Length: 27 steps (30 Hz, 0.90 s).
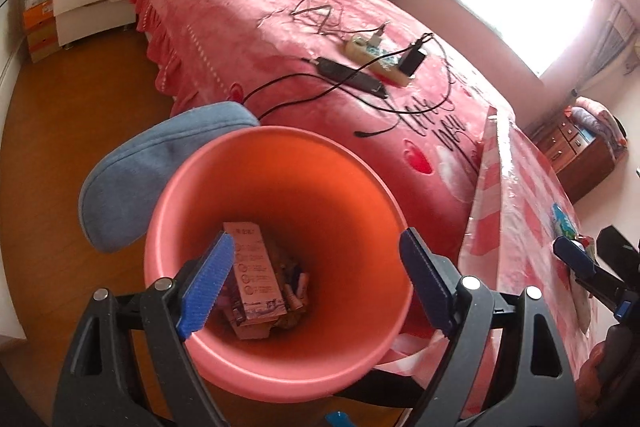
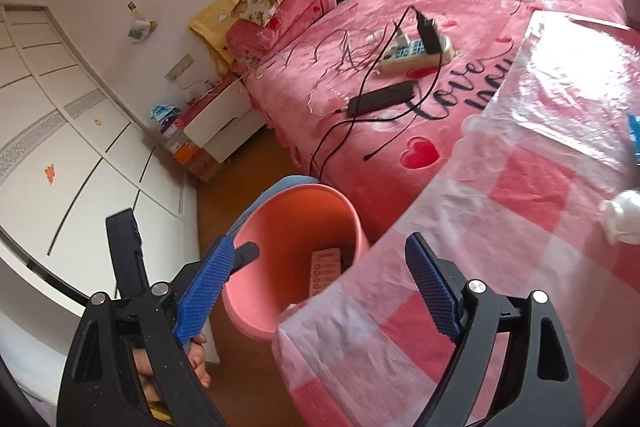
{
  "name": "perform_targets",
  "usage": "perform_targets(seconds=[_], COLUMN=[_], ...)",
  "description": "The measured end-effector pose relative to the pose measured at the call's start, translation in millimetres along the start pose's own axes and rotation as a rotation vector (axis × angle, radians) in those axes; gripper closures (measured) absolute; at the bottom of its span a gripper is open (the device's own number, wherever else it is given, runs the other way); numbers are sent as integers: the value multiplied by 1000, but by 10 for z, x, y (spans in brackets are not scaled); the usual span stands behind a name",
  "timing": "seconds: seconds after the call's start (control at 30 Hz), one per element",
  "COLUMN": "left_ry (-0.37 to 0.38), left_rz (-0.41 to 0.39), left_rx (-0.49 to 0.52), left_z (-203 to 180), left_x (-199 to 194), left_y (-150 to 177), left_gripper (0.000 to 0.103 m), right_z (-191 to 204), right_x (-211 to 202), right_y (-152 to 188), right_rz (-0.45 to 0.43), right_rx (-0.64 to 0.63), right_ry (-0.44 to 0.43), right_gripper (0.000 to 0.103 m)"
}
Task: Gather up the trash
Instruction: 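Move both empty tools back toward the trash pile on the table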
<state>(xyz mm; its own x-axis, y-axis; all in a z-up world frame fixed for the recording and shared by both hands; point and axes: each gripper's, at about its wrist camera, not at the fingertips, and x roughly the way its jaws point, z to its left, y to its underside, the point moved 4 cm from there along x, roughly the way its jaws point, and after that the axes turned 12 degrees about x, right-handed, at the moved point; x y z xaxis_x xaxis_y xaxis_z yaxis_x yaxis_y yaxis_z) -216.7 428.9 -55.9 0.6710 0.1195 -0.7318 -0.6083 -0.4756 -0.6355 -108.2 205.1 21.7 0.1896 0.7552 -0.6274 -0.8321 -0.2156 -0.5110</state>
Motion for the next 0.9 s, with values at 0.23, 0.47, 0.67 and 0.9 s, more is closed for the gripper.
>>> perform_targets(seconds=[0.23, 0.47, 0.67, 0.9], left_ry=[93, 131, 125, 78], left_rz=[-64, -81, -89, -65], left_rx=[41, 71, 132, 221], left_z=[-270, -549, -788, -1046], left_x=[-142, -224, -281, -306], left_y=[-58, -112, -128, -125], left_gripper=[18, 18, 18, 18], right_z=[-151, -236, -258, -315], right_x=[-210, -432, -585, -805], right_y=[61, 95, 156, 148], right_rz=[-57, -114, -160, -214], right_rx=[-33, -64, -115, -135], right_ry=[65, 99, 128, 137], right_gripper=[13, 11, 11, 11])
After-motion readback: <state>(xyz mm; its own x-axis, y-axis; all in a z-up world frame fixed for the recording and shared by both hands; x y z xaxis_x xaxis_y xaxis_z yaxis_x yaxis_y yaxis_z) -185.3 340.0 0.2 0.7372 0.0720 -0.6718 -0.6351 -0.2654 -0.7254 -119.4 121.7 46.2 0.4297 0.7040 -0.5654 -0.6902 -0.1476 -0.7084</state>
